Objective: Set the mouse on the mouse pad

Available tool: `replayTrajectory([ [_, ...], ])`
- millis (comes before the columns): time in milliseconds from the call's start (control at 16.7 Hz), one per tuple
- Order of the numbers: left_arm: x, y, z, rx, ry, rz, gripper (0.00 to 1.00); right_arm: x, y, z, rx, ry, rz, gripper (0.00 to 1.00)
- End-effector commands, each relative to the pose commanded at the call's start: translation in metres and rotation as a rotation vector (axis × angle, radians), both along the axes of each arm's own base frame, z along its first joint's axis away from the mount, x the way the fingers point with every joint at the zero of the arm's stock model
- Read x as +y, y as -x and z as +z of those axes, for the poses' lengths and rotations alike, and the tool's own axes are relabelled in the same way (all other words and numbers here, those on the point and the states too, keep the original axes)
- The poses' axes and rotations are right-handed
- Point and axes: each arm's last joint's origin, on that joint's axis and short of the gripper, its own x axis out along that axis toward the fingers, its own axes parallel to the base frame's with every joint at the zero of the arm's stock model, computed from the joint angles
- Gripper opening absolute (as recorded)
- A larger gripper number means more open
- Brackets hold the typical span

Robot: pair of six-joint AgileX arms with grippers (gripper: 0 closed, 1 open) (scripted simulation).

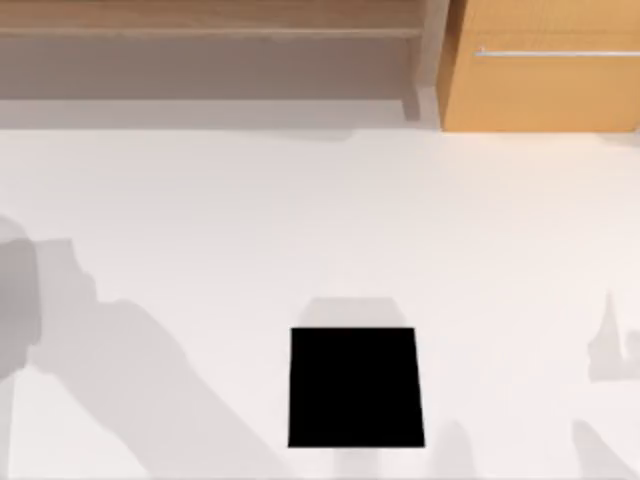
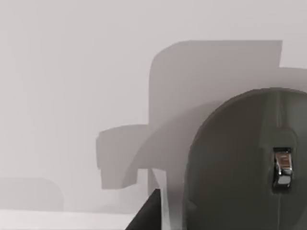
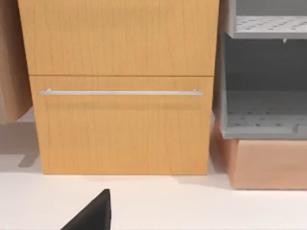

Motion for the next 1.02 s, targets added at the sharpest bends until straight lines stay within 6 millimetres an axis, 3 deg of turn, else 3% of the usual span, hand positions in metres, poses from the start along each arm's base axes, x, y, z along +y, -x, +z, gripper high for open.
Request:
replayTrajectory([
  [240, 0.000, 0.000, 0.000, 0.000, 0.000, 0.000, 0.02, 0.000, 0.000, 0.000, 0.000, 0.000, 0.000, 1.00],
  [300, 0.000, 0.000, 0.000, 0.000, 0.000, 0.000, 0.00, 0.000, 0.000, 0.000, 0.000, 0.000, 0.000, 1.00],
  [720, 0.000, 0.000, 0.000, 0.000, 0.000, 0.000, 0.00, 0.000, 0.000, 0.000, 0.000, 0.000, 0.000, 1.00],
  [780, -0.003, 0.002, 0.017, -0.019, 0.016, 0.011, 0.00, 0.000, 0.000, 0.000, 0.000, 0.000, 0.000, 1.00],
  [1020, -0.001, -0.001, 0.034, -0.019, 0.016, 0.010, 0.00, 0.000, 0.000, 0.000, 0.000, 0.000, 0.000, 1.00],
])
